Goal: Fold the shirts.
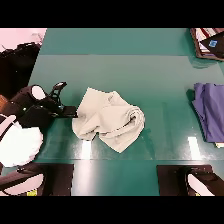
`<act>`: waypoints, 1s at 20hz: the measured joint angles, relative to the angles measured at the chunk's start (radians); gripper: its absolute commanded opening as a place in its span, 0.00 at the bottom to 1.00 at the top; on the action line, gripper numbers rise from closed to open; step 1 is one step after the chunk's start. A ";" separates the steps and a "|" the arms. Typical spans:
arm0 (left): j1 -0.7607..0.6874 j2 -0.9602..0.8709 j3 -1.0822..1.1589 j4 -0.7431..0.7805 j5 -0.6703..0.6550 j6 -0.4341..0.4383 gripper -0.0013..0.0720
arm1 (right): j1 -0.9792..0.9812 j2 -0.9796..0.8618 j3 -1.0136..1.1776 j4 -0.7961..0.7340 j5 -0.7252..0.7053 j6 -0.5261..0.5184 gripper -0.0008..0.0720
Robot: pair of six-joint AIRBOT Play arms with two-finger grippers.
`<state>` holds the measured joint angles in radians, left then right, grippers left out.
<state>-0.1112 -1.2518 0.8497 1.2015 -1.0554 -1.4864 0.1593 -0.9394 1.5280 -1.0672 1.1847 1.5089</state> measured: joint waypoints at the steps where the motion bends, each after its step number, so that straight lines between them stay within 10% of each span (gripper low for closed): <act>1: -0.001 -0.001 -0.011 -0.015 0.009 0.005 0.76 | 0.000 0.000 0.000 0.000 0.000 0.000 0.04; 4: -0.006 -0.003 -0.027 -0.051 0.032 0.014 0.75 | 0.000 0.000 0.000 0.000 0.001 0.000 0.04; 7: -0.006 -0.004 -0.034 -0.069 0.040 0.018 0.06 | 0.000 0.000 0.000 0.000 0.010 0.000 0.04; 15: -0.005 0.010 0.082 -0.048 0.027 0.026 0.05 | 0.000 0.034 -0.200 -0.005 0.072 0.013 0.06; 17: -0.005 0.019 0.173 -0.034 0.015 0.027 0.05 | 0.000 0.051 -0.333 -0.006 0.095 0.031 0.53; 20: -0.005 0.025 0.294 -0.024 0.006 0.028 0.05 | 0.000 0.067 -0.574 0.001 0.096 0.060 0.52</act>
<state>-0.1162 -1.2266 1.1435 1.1774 -1.0489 -1.4586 0.1593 -0.8726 0.9539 -1.0664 1.2804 1.5688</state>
